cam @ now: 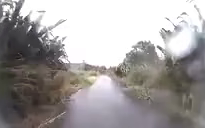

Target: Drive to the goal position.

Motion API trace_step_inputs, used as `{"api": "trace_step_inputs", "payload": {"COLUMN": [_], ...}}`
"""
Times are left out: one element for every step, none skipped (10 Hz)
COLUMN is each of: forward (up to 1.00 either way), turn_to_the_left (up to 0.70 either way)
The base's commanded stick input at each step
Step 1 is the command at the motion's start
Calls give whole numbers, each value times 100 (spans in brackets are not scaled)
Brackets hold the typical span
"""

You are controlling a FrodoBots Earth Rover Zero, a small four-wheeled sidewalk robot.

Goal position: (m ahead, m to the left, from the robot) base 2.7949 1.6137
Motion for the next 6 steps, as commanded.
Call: {"api": "trace_step_inputs", "payload": {"forward": [85, 85, 85, 85, 85, 85], "turn_to_the_left": [0, 0, 0, 0, 0, 0]}}
